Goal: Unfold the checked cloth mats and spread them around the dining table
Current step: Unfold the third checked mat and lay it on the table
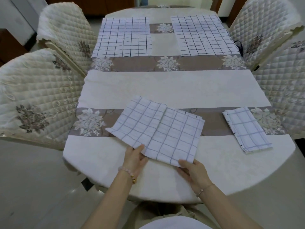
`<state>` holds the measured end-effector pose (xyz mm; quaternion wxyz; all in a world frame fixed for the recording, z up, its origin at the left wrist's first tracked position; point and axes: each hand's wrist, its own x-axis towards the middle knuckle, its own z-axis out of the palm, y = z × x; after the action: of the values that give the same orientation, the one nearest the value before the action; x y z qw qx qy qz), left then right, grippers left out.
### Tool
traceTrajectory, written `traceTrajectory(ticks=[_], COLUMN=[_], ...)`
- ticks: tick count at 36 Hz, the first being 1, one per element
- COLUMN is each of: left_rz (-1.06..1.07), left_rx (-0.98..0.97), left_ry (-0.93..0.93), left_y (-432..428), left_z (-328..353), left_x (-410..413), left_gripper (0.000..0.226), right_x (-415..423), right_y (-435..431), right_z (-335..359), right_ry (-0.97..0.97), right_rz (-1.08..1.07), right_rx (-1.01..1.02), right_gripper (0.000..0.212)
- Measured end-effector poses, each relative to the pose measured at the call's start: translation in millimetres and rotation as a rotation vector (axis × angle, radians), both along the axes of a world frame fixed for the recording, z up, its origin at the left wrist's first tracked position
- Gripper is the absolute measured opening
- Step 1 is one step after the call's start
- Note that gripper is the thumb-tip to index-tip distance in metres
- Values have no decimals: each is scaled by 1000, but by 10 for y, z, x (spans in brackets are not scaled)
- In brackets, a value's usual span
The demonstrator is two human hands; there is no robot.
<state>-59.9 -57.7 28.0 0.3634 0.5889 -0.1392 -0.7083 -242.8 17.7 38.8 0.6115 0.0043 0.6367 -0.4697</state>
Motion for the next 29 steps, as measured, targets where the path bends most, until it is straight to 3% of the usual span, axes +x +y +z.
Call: traceTrajectory(ticks=[4, 8, 13, 17, 22, 26, 29], left_rz=[-65, -112, -350, -495, -547, -454, -314], left_rx=[-112, -168, -160, -154, -153, -199, -226], left_ry=[-185, -271, -303, -331, -401, -521, -555], left_y=[19, -46, -137, -229, -341, -443, -493], left_z=[28, 40, 2, 85, 175, 193, 171], left_x=[-98, 54, 440, 687, 773, 731, 669], left_gripper=[35, 33, 22, 18, 27, 30, 29], right_x=[-3, -213, -614, -795, -732, -553, -455], right_y=[77, -20, -356, -603, -813, -878, -871], right_z=[19, 38, 16, 45, 89, 126, 104], right_ry=[-51, -136, -155, -33, 169, 255, 311], right_rz=[199, 140, 118, 268, 608, 777, 757], right_rx=[-25, -119, -103, -37, -38, -85, -112], right_gripper=[26, 35, 48, 26, 32, 18, 36])
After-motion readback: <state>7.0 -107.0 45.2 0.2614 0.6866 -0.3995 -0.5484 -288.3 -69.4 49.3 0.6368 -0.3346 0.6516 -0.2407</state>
